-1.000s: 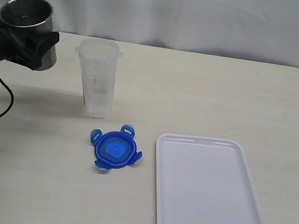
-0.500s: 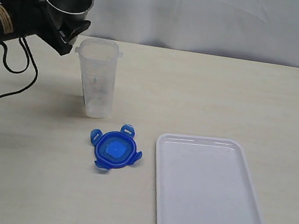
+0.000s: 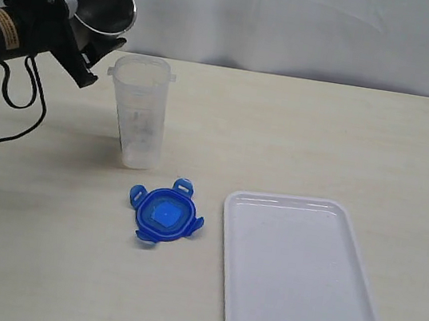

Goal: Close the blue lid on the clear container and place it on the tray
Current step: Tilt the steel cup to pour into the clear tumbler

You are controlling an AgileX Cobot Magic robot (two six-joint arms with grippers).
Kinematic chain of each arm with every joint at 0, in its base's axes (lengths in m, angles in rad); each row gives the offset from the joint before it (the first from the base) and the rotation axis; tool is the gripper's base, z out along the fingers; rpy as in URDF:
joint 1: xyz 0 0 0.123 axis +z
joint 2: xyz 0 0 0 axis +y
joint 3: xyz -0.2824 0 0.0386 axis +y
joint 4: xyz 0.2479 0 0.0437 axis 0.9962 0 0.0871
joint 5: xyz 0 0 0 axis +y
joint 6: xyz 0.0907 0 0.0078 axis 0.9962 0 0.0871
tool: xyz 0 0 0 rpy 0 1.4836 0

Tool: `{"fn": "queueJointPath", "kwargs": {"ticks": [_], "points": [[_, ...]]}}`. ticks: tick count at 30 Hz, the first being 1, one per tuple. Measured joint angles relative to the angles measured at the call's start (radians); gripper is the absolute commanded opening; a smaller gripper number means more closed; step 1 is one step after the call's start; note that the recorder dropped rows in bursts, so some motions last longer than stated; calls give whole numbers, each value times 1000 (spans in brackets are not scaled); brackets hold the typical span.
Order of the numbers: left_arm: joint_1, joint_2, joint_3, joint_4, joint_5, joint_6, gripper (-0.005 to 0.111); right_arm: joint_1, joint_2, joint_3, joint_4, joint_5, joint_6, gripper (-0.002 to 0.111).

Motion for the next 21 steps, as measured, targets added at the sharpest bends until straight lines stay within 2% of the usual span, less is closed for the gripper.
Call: {"fn": "queueJointPath", "kwargs": {"ticks": [10,21], "points": [[0,0,0,0,0,150,0,0,0,0,0,0,0,5],[0,0,0,0,0,208,0,0,0,0,0,0,0,5]]}}
